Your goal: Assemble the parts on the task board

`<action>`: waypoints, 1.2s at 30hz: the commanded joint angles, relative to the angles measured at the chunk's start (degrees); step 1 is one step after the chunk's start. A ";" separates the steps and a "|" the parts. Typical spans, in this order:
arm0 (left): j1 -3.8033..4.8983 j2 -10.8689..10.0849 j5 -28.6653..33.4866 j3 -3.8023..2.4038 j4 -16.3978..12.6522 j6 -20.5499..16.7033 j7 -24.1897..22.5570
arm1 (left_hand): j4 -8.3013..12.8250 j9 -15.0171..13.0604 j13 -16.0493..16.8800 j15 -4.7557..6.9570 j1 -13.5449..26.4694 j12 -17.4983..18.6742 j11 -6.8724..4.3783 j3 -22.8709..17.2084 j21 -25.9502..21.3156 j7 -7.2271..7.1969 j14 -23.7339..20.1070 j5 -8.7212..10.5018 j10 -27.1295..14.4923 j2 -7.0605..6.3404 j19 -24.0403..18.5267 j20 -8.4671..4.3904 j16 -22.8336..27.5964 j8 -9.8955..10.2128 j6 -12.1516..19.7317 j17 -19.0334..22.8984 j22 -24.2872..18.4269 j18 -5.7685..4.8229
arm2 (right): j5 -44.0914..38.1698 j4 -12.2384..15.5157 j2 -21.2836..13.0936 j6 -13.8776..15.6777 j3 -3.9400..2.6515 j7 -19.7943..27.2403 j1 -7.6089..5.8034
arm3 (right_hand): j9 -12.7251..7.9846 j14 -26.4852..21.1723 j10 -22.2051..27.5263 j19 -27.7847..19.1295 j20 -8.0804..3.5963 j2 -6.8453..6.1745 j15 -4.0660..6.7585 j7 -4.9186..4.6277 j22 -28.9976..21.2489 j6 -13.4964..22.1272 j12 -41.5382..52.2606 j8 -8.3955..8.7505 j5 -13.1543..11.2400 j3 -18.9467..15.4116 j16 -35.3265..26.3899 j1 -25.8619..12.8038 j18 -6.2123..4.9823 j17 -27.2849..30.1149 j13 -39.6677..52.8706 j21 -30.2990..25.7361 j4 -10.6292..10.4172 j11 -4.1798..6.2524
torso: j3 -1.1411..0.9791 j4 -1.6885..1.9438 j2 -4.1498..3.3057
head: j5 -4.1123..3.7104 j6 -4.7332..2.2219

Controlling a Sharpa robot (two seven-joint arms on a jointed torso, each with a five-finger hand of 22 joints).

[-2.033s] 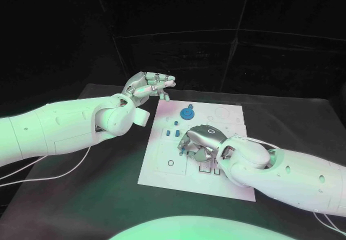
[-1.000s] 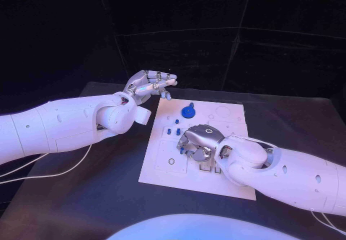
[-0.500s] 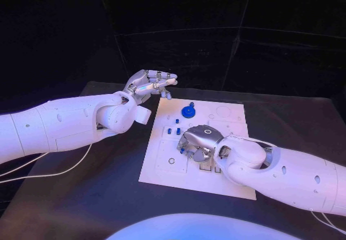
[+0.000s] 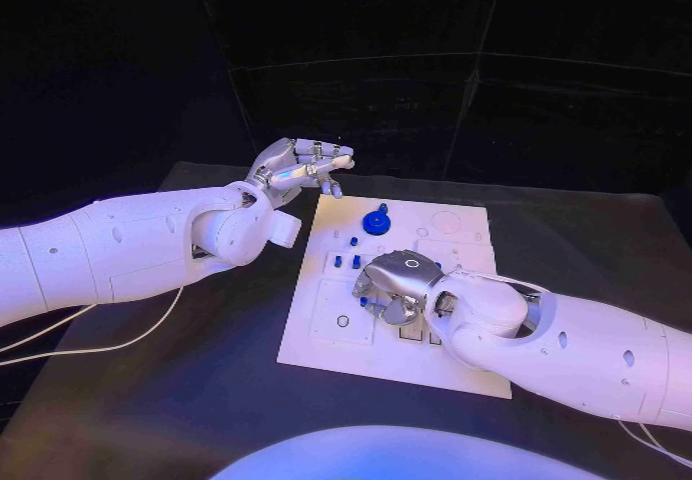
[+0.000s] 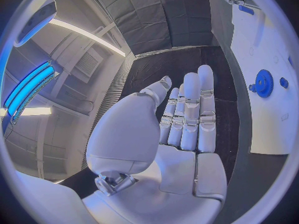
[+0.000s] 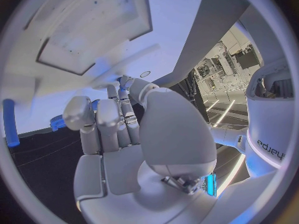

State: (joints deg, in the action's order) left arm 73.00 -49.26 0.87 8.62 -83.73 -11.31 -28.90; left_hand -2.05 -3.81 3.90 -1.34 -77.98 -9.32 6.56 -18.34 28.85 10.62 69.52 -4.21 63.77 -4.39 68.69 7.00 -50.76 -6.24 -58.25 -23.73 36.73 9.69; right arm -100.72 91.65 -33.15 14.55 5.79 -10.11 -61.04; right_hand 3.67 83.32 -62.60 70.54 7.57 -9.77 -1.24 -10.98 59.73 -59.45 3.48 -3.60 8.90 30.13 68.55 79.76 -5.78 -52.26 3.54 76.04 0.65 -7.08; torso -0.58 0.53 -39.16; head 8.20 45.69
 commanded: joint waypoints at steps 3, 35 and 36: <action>0.11 -0.04 0.18 -0.05 -0.10 0.76 -0.01 | 0.25 -0.03 -0.02 -0.13 -0.51 -0.04 0.02 -0.05 -0.28 0.17 -0.12 -0.20 -0.49 -0.24 0.51 0.09 0.00 0.09 0.31 0.08 -0.05 0.78 | -0.65 0.40 -0.14 2.04 0.02 0.18 -0.04 | 0.07 -0.26 1.85 -0.83 0.29 -0.02 -0.71 -0.27 -1.17 1.14 0.22 0.04 0.34 -0.88 -0.76 -0.90 -0.89 0.95 0.03 -0.91 0.25 -0.25 | -0.03 0.00 0.04 | -0.03 -0.07; 0.07 -0.48 0.18 -0.01 0.36 1.19 0.38 | 0.36 -0.03 -0.03 -0.13 -0.63 -0.05 0.03 -0.15 -0.33 0.18 -0.12 -0.23 -0.63 -0.22 0.59 0.08 -0.07 0.09 0.41 0.09 -0.12 0.78 | 9.44 7.58 -17.71 -0.92 -1.98 -3.95 -8.73 | 0.26 -0.30 7.75 -1.64 0.01 0.89 -0.25 2.28 -4.62 7.70 4.08 -0.13 2.23 -19.35 -1.35 -0.40 -1.34 3.10 0.27 -3.79 -2.00 0.44 | -0.06 -0.11 0.06 | -3.13 -3.05; 0.06 -0.46 0.18 -0.01 0.37 1.19 0.38 | 0.36 -0.03 -0.03 -0.13 -0.63 -0.05 0.03 -0.15 -0.33 0.18 -0.12 -0.23 -0.63 -0.22 0.59 0.08 -0.07 0.09 0.41 0.09 -0.12 0.78 | 9.31 7.51 -17.85 -1.38 -1.98 -4.12 -8.80 | 0.27 -0.31 7.91 -1.60 0.01 1.08 -0.26 2.33 -4.68 7.63 4.28 -0.16 2.18 -19.88 -1.38 -0.13 -1.35 3.18 0.27 -3.84 -2.14 0.44 | -0.05 -0.09 0.04 | -3.19 -3.09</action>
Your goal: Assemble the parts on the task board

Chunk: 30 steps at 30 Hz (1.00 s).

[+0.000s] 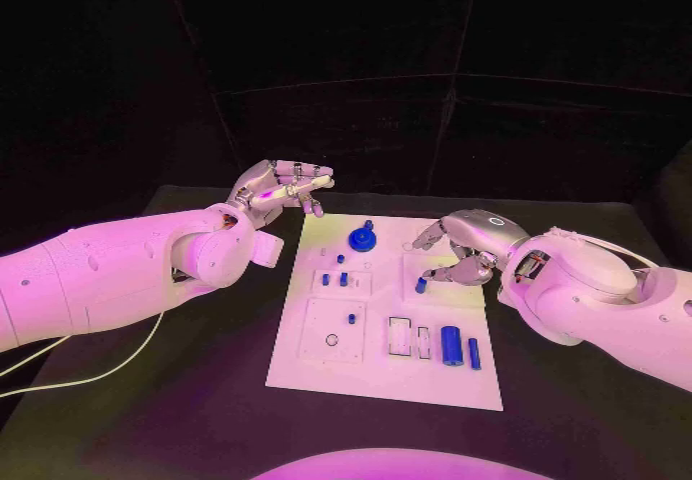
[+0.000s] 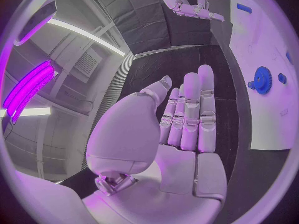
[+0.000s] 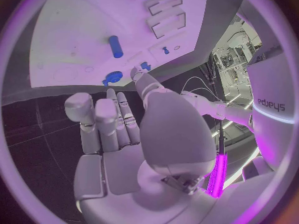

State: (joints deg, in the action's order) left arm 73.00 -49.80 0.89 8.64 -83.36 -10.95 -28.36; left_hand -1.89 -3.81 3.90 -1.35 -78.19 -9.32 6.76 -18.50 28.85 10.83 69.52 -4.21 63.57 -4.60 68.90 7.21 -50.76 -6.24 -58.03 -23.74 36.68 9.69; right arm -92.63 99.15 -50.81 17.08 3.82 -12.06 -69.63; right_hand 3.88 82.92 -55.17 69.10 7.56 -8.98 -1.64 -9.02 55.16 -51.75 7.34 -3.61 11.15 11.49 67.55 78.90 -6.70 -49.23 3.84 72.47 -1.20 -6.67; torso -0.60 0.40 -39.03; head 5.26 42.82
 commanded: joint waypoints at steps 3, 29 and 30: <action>0.06 0.18 0.16 -0.03 0.04 0.86 -0.17 | 0.20 -0.03 -0.04 -0.12 -0.43 -0.05 -0.17 0.01 -0.33 -0.03 -0.12 -0.23 -0.42 -0.02 0.38 -0.12 -0.07 0.09 0.19 0.09 -0.08 0.78 | 0.75 -0.36 -0.32 -5.54 0.01 -2.56 -0.36 | 0.08 0.02 0.65 -0.16 0.03 0.57 0.14 0.39 -0.27 -0.21 0.78 -0.19 -0.19 -2.00 -0.56 1.14 -0.45 0.48 -0.03 -0.39 -0.54 0.04 | -0.02 0.07 -0.16 | -0.54 -0.40; 0.05 0.29 0.16 -0.04 0.23 1.01 -0.23 | 0.20 -0.03 -0.04 -0.12 -0.43 -0.05 -0.17 0.01 -0.33 -0.03 -0.12 -0.23 -0.42 -0.02 0.38 -0.12 -0.07 0.09 0.19 0.09 -0.08 0.78 | 0.27 -4.15 4.09 -13.43 0.37 -2.42 0.37 | 0.25 0.94 -5.58 2.43 -0.69 5.09 0.94 -0.30 2.92 -4.71 3.91 -0.79 -1.47 0.55 1.23 4.97 0.20 -1.74 -0.31 1.43 -0.38 0.93 | -0.05 0.20 -0.17 | -0.60 -0.02; 0.05 0.28 0.16 -0.04 0.22 1.01 -0.22 | 0.20 -0.03 -0.04 -0.12 -0.43 -0.05 -0.17 0.01 -0.33 -0.03 -0.12 -0.23 -0.42 -0.02 0.38 -0.12 -0.07 0.09 0.19 0.09 -0.08 0.78 | 0.25 -4.25 4.20 -13.46 0.38 -2.40 0.42 | 0.24 0.96 -5.83 2.49 -0.69 5.09 0.93 -0.35 3.04 -4.90 3.84 -0.80 -1.49 0.83 1.31 4.97 0.23 -1.82 -0.31 1.51 -0.39 0.94 | -0.05 0.20 -0.17 | -0.60 -0.02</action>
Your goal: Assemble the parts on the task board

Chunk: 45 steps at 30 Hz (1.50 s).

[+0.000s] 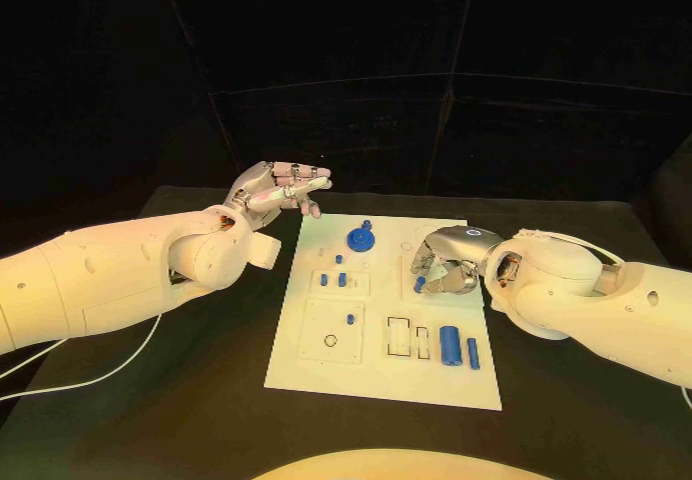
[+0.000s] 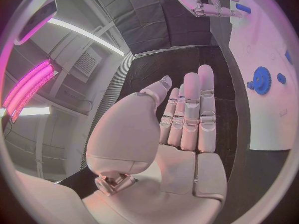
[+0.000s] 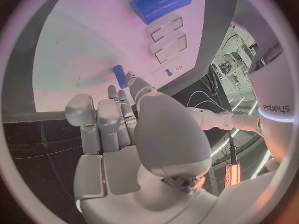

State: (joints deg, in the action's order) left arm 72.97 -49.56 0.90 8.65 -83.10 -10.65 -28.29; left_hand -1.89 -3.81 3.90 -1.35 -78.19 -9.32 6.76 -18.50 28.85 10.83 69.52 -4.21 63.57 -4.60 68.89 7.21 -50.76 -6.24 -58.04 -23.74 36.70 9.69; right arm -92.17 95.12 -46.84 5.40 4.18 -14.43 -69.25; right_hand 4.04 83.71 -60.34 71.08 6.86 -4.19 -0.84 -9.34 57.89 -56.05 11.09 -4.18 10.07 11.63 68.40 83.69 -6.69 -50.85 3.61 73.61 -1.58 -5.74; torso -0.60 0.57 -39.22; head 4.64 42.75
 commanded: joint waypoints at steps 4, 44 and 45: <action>0.08 0.03 0.15 -0.05 -0.02 0.71 -0.33 | 0.21 -0.03 -0.04 -0.13 -0.43 -0.05 -0.17 0.01 -0.33 -0.02 -0.12 -0.23 -0.42 -0.02 0.39 -0.12 -0.07 0.09 0.20 0.10 -0.09 0.78 | -0.27 -0.60 0.71 -1.58 0.05 0.17 0.25 | 0.06 0.18 -1.56 0.68 -0.01 0.20 0.12 -0.21 0.65 -1.40 -0.41 -0.21 -0.47 1.94 0.67 0.01 0.28 -0.34 -0.11 0.62 -0.13 0.01 | -0.02 -0.07 0.01 | 0.09 0.09; 0.07 0.09 0.15 -0.05 0.30 0.59 -0.41 | 0.29 -0.04 -0.03 -0.11 -0.54 -0.10 -0.18 -0.08 -0.35 -0.03 -0.14 -0.24 -0.43 0.03 0.43 -0.13 -0.11 0.05 0.19 0.11 -0.13 0.78 | -0.22 8.64 -3.37 12.40 -0.07 1.43 0.79 | 0.17 0.43 -9.93 2.49 -1.17 -0.43 1.32 0.71 4.58 -7.89 -3.68 -0.70 -2.65 13.42 2.51 0.40 0.93 -1.90 0.23 3.30 2.43 1.45 | 0.02 0.01 0.07 | 0.07 0.04; 0.07 0.11 0.15 -0.05 0.32 0.60 -0.42 | 0.29 -0.04 -0.03 -0.11 -0.54 -0.10 -0.18 -0.08 -0.35 -0.03 -0.14 -0.24 -0.43 0.03 0.43 -0.13 -0.11 0.05 0.19 0.11 -0.13 0.78 | 0.09 8.88 -3.10 12.45 -0.07 1.69 0.79 | 0.17 0.43 -9.93 2.49 -1.17 -0.43 1.32 0.71 4.58 -7.89 -3.68 -0.70 -2.65 13.42 2.51 0.40 0.93 -1.90 0.23 3.30 2.43 1.45 | 0.02 0.03 0.07 | 0.08 0.03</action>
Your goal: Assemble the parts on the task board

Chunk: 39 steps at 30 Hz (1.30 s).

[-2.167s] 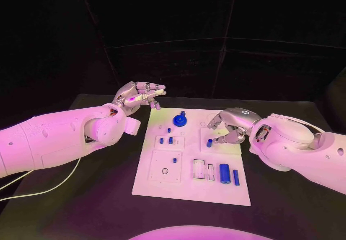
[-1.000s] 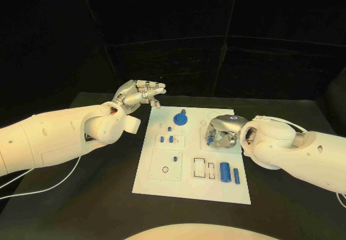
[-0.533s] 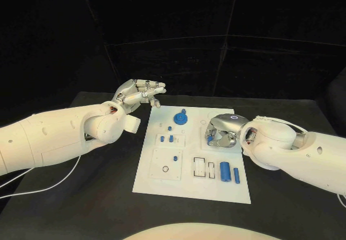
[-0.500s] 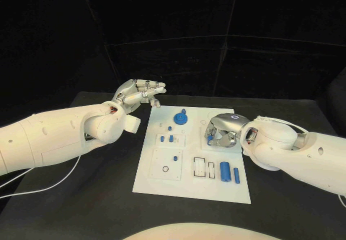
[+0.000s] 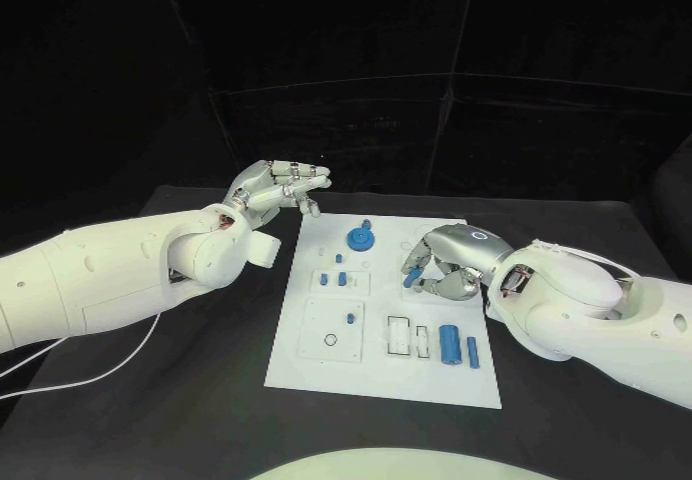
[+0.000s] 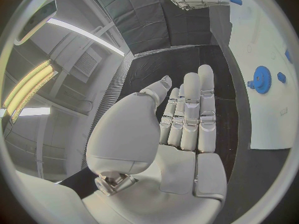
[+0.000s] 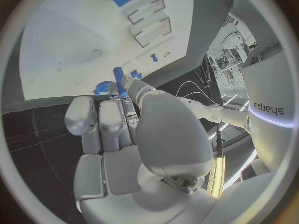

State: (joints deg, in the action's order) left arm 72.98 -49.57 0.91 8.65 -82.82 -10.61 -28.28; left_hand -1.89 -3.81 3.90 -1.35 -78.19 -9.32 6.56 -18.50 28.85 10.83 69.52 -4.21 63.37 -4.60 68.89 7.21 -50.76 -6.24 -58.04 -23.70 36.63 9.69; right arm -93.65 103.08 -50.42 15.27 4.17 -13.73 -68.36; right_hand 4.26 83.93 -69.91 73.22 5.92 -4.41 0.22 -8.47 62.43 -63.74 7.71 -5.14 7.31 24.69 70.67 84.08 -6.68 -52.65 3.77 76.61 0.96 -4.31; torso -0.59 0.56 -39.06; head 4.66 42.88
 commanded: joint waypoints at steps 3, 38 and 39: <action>0.06 0.22 0.14 -0.04 0.13 0.59 -0.44 | 0.29 -0.04 -0.03 -0.12 -0.54 -0.10 0.03 -0.08 -0.35 -0.03 -0.13 -0.24 -0.22 0.03 0.43 -0.13 -0.11 0.05 0.19 0.06 -0.06 0.78 | 2.69 0.98 2.44 2.81 -0.06 2.31 -0.10 | -0.13 0.18 -0.29 0.25 -0.19 -0.42 0.19 -0.26 -0.01 -0.07 -0.69 0.48 0.19 0.96 0.23 -0.18 0.91 0.02 0.03 0.31 0.14 -0.08 | 0.01 0.02 -0.08 | 0.03 -0.17; 0.06 1.17 0.14 -0.04 0.61 0.76 -0.45 | 0.32 -0.05 -0.03 -0.12 -0.57 -0.15 0.03 -0.16 -0.38 -0.02 -0.15 -0.24 -0.23 0.11 0.47 -0.14 -0.14 0.00 0.17 0.07 -0.10 0.78 | 1.26 -7.30 17.19 -6.13 1.83 7.09 4.00 | -0.29 0.02 0.09 -0.28 0.04 -1.06 -0.10 -0.61 -0.56 0.43 -1.80 1.08 0.45 2.01 0.04 -1.21 0.78 0.61 -0.01 0.11 0.57 -0.45 | -0.04 0.17 -0.18 | 1.50 0.70; 0.06 1.18 0.14 -0.04 0.63 0.77 -0.45 | 0.32 -0.05 -0.03 -0.12 -0.57 -0.15 0.03 -0.16 -0.38 -0.02 -0.15 -0.24 -0.23 0.11 0.47 -0.14 -0.14 0.00 0.17 0.07 -0.10 0.78 | 1.23 -7.42 17.28 -6.39 1.84 7.04 4.03 | -0.29 0.02 0.09 -0.28 0.04 -1.06 -0.10 -0.61 -0.56 0.43 -1.80 1.08 0.45 2.01 0.04 -1.21 0.78 0.61 -0.01 0.11 0.57 -0.45 | -0.03 0.15 -0.16 | 1.49 0.74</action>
State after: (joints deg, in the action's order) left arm 72.97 -48.45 0.92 8.65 -82.20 -10.55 -28.30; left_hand -1.89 -3.81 3.90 -1.35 -78.19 -9.32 6.56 -18.50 28.85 10.83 69.52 -4.21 63.37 -4.60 69.05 7.05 -50.76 -6.24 -58.04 -23.71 36.58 9.69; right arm -91.57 95.70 -33.21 10.69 6.03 -7.08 -64.28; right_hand 4.03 83.93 -69.90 73.21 5.92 -5.37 0.21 -8.63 61.92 -63.46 6.13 -4.43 7.46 26.41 70.67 83.15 -6.68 -52.09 3.67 76.60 1.62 -4.32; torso -0.62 0.70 -39.23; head 6.15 43.58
